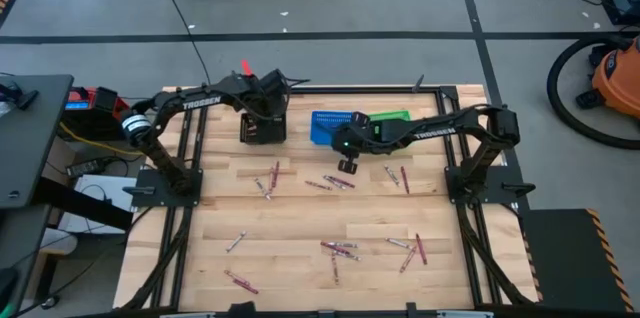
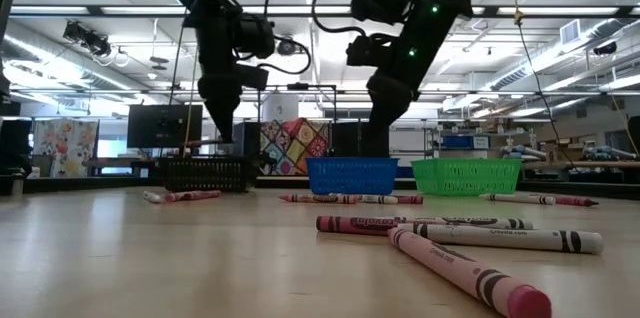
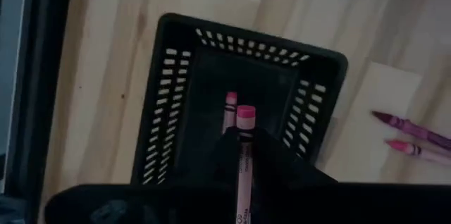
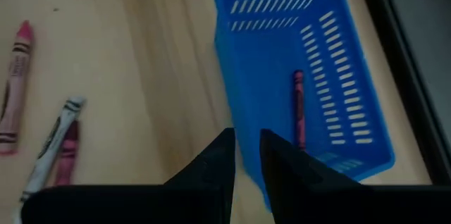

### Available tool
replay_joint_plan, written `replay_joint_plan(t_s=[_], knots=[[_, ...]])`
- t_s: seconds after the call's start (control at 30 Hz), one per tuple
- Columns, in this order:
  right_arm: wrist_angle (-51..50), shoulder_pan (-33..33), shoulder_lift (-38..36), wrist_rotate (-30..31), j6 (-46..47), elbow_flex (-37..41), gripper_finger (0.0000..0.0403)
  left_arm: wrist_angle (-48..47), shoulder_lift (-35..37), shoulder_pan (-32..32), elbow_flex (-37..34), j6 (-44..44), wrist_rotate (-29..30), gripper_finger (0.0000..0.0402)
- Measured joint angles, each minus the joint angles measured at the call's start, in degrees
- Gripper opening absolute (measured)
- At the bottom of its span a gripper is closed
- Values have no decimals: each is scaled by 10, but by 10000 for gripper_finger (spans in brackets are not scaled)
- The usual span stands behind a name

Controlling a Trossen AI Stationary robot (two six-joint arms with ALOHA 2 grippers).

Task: Sort crayons
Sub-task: Put the pink crayon into the black bin

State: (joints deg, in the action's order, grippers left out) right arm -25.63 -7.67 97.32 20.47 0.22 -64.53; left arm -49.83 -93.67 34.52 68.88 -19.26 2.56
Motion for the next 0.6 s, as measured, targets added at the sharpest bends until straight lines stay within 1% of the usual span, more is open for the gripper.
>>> replay_joint_plan(t_s=[0.07,0.3,0.6], knots=[[-14,10,0,6,17,0,75,15,-5,0,1,-1,-1,25],[-38,40,-15,9,71,0,75,20,-25,1,1,-26,-1,25],[-93,62,-44,9,193,0,75,29,-59,7,0,-30,-1,25]])
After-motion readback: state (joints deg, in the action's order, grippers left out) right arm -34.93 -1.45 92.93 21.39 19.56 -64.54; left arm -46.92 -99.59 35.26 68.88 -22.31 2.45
